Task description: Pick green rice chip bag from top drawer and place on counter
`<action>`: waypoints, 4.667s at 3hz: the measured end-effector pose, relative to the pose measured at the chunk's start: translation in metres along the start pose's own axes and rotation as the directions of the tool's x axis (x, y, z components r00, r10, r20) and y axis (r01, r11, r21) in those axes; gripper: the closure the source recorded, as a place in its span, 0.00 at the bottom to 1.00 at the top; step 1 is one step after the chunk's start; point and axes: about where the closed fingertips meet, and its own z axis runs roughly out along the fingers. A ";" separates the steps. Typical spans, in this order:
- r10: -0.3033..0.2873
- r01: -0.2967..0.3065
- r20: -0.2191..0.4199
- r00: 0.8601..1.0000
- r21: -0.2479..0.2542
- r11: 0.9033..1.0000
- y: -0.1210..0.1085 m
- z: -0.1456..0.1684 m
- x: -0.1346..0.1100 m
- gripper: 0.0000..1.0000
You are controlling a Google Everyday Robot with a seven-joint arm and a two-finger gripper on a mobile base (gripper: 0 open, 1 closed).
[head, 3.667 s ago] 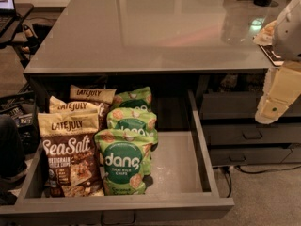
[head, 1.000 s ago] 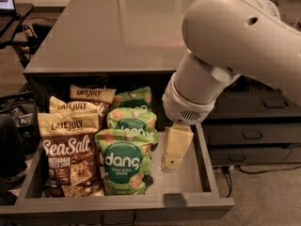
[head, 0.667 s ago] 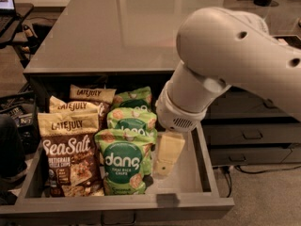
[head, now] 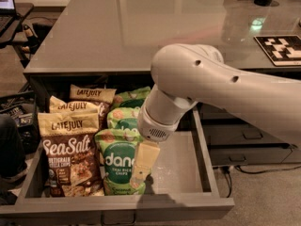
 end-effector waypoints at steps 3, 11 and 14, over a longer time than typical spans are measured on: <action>0.040 -0.039 0.015 0.999 -0.026 0.999 -0.035 0.041 -0.013 0.05; 0.126 -0.124 0.079 0.989 -0.032 0.992 -0.048 0.006 -0.022 1.00; 0.048 -0.054 0.095 0.994 0.061 0.997 -0.053 -0.100 -0.040 1.00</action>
Offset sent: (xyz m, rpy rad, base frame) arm 0.0333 0.0195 -0.0394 0.0273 0.0407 -0.0378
